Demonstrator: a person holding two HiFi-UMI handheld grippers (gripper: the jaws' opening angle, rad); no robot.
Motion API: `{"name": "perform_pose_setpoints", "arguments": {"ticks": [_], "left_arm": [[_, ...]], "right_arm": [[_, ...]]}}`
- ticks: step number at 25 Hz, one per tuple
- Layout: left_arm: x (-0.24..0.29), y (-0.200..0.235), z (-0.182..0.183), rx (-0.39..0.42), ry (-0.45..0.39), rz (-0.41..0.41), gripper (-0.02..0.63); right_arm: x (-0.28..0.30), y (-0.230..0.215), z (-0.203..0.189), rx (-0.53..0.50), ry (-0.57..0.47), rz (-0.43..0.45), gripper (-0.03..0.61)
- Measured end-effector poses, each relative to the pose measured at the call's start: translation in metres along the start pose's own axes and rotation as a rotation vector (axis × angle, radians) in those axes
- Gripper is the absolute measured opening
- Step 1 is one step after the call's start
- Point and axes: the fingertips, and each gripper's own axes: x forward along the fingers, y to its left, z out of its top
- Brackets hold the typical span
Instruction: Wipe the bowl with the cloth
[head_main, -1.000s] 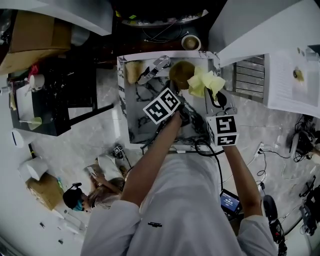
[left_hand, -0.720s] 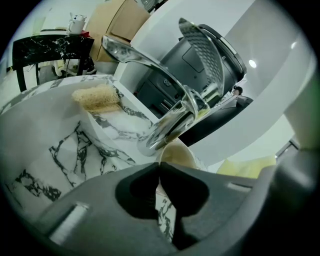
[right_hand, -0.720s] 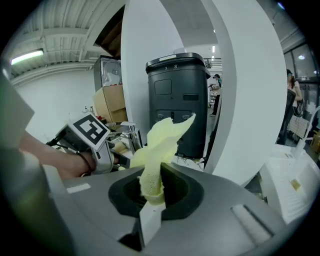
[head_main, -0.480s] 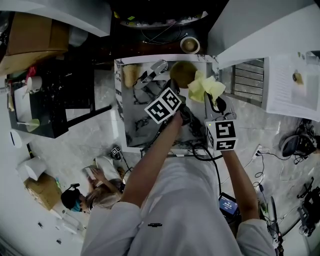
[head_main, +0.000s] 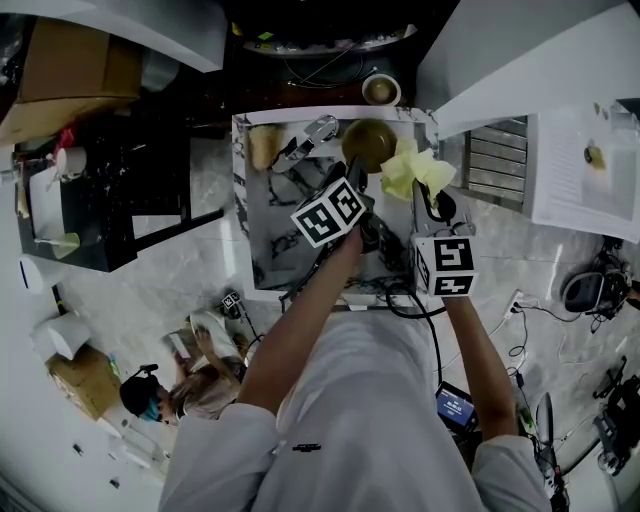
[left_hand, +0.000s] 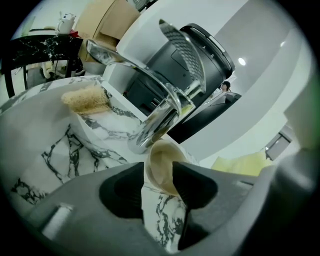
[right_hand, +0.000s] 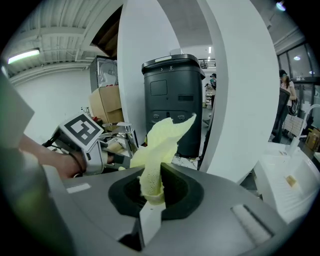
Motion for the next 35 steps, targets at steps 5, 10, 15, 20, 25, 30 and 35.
{"name": "perform_pose_setpoints", "arguments": {"ticks": [5, 10, 15, 20, 25, 30, 35], "left_arm": [[-0.016, -0.004, -0.005, 0.049, 0.01, -0.017, 0.173], [-0.032, -0.011, -0.007, 0.156, 0.017, -0.032, 0.158], [-0.036, -0.013, -0.01, 0.214, 0.04, -0.047, 0.088], [-0.051, -0.008, -0.012, 0.319, 0.047, -0.017, 0.003], [-0.06, -0.018, -0.023, 0.404, 0.059, -0.055, 0.003], [-0.066, -0.021, -0.032, 0.447, 0.075, -0.068, 0.003], [-0.074, -0.023, -0.035, 0.472, 0.074, -0.08, 0.003]], "right_arm": [[0.0, -0.007, 0.003, 0.002, -0.009, -0.033, 0.029], [0.01, -0.023, 0.003, 0.005, -0.008, -0.086, 0.031], [0.026, -0.046, 0.0, 0.006, 0.008, -0.137, 0.031], [0.048, -0.055, -0.008, 0.025, 0.034, -0.154, 0.031], [0.067, -0.062, -0.017, 0.048, 0.068, -0.147, 0.031], [0.088, -0.061, -0.03, 0.074, 0.114, -0.127, 0.031], [0.105, -0.059, -0.042, 0.089, 0.165, -0.109, 0.035]]}}
